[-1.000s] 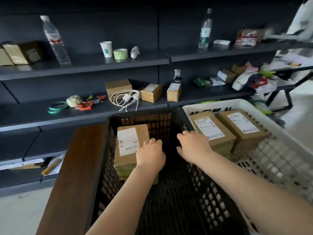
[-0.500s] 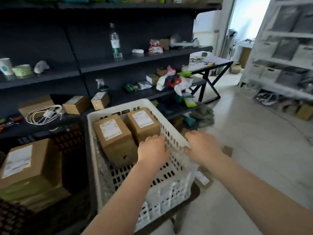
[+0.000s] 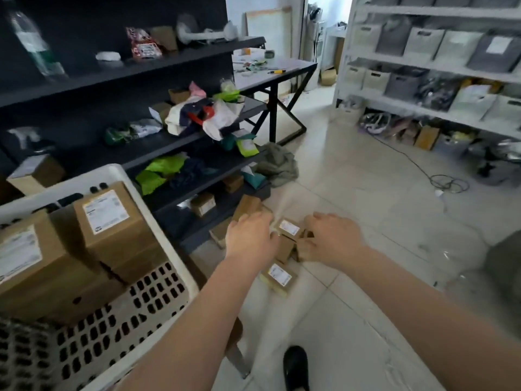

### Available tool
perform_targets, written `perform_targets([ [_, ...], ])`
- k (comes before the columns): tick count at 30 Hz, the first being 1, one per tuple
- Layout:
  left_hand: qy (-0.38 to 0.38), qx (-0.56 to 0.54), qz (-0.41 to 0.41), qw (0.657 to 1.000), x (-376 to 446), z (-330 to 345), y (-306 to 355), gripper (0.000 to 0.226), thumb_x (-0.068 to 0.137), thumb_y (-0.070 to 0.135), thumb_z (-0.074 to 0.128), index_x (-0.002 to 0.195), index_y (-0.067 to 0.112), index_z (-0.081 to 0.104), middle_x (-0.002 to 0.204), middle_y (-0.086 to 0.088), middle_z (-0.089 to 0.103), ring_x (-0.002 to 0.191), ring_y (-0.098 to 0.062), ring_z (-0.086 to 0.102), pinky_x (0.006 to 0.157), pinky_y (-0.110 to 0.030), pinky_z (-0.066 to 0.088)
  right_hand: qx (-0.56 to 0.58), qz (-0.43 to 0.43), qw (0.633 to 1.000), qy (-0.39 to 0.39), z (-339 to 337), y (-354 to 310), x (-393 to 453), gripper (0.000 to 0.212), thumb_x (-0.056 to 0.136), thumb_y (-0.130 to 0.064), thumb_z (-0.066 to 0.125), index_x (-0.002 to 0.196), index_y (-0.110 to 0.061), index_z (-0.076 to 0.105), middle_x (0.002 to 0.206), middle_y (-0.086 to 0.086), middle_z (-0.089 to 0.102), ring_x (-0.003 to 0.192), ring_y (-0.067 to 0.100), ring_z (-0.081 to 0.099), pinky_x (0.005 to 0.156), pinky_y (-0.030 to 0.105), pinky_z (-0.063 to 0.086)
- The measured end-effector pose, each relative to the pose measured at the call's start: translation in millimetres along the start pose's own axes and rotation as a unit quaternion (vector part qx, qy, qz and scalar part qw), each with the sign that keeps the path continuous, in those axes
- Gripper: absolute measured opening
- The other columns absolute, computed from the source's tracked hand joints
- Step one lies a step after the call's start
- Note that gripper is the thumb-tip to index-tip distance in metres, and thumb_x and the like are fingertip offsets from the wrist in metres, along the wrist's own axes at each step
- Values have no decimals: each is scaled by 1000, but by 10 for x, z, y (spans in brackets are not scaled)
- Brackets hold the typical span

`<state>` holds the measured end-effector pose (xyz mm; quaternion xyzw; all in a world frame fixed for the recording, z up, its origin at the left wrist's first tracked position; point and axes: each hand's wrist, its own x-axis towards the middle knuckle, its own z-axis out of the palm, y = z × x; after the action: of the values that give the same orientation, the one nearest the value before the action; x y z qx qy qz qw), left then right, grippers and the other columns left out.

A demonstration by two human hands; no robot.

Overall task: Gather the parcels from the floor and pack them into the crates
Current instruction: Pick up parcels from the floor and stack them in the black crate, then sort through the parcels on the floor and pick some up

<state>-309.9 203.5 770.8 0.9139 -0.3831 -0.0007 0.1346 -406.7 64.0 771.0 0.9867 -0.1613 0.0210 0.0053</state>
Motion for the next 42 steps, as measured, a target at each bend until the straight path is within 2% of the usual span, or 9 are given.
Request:
perform_targets([
  [7,-39,-31,-17,999,1278,426,275,26,89,28,47,113,24,55,107,-2,62,100,-21,54,80,-35,39,-23,55,994,-88,88,1042,650,38,91,-35,45,127,-25,46,120,0,56,110,23,54,76,32,42],
  [15,-63,-1,9,998,2733,622,608,34,89,28,45,123,24,50,114,-3,60,104,-23,52,80,-35,37,-12,83,994,-68,29,2110,1724,41,91,-44,42,126,-22,47,119,1,56,111,24,53,82,36,45],
  [19,-81,11,-12,997,3154,813,622,32,89,30,47,120,24,52,113,-2,59,103,-23,53,80,-37,40,-11,38,997,-63,218,2401,2314,38,91,-38,44,125,-21,48,115,2,58,105,24,54,74,33,43],
  [24,-98,52,-81,991,3626,1185,622,7,88,26,40,85,22,45,98,-5,57,81,-21,44,66,-32,31,2,-42,996,-78,606,2781,3099,36,91,-37,44,122,-19,49,115,4,57,103,25,55,69,30,37],
  [28,-106,46,-176,978,4005,1498,635,23,91,25,38,105,18,54,104,-5,59,91,-25,54,67,-31,33,26,-121,984,-129,964,3140,3678,37,91,-35,43,122,-17,49,117,5,57,104,25,55,75,32,41],
  [31,-119,14,-256,959,4238,1672,729,26,91,24,39,108,15,57,107,-7,61,92,-26,57,66,-30,38,32,-167,968,-184,1132,3427,4024,39,90,-35,44,124,-18,48,118,5,57,104,25,54,78,34,42],
  [35,-137,-34,-342,929,4444,2001,653,36,90,28,43,125,23,51,123,-6,56,106,-26,55,74,-31,42,24,-206,950,-233,1413,3655,4541,44,89,-35,46,130,-19,45,126,5,55,112,24,52,86,35,43],
  [38,-154,-46,-393,905,4465,2379,478,36,90,28,44,125,24,50,119,-5,58,103,-24,56,74,-30,41,12,-228,936,-269,1810,3641,4835,38,89,-32,46,125,-20,49,119,2,58,106,23,55,81,35,45],
  [42,-207,-37,-408,888,4451,3190,176,32,91,26,42,121,19,51,117,-4,57,105,-24,53,85,-33,43,5,-234,912,-336,2695,3548,5077,34,88,-32,46,121,-23,50,116,-2,58,103,21,56,82,36,48],
])
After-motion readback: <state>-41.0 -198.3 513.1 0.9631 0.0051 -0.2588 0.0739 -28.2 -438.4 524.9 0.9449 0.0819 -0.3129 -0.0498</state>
